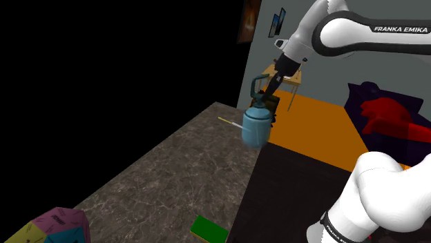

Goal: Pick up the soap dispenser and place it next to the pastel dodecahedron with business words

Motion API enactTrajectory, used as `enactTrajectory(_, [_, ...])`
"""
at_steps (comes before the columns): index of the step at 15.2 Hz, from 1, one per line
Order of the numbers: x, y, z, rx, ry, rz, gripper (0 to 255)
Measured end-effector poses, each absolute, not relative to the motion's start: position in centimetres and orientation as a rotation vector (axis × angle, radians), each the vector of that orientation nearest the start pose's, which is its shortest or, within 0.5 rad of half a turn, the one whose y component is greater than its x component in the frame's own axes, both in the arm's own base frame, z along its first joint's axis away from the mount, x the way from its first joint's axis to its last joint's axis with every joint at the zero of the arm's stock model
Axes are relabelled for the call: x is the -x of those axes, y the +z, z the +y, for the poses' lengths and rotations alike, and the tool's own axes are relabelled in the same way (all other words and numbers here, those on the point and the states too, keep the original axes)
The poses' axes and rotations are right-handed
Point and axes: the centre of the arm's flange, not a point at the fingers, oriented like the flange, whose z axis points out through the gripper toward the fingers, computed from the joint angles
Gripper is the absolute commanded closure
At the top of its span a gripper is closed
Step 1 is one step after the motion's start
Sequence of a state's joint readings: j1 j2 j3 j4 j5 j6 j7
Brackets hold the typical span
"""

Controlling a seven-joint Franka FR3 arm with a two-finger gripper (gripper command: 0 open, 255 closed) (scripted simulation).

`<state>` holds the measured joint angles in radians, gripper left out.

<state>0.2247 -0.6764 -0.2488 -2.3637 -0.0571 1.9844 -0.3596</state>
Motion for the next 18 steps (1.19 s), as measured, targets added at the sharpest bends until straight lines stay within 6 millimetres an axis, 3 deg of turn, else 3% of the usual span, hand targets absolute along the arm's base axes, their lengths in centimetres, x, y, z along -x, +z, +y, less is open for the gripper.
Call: enactTrajectory(18, [-37.8,67.6,-3.2,3.002,-0.454,-0.581,255])
